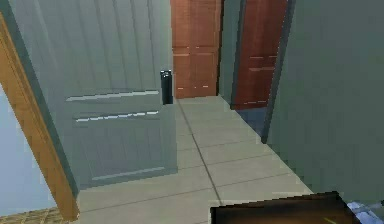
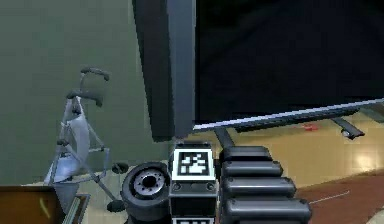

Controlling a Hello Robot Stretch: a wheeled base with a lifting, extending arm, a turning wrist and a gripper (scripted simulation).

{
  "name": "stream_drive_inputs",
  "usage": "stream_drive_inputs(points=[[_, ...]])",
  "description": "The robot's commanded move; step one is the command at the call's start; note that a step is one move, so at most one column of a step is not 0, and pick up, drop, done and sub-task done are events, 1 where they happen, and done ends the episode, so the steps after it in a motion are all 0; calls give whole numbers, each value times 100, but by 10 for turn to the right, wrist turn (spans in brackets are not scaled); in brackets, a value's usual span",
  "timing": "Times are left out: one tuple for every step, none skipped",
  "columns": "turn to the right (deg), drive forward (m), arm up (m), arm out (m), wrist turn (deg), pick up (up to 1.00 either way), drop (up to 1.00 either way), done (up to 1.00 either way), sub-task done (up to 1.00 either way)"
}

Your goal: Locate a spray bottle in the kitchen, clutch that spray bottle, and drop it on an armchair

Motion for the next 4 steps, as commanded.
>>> stream_drive_inputs(points=[[30,0,0,0,0,0,0,0,0],[0,100,0,0,0,0,0,0,0],[90,0,0,0,0,0,0,0,0],[0,35,0,0,0,0,0,0,0]])
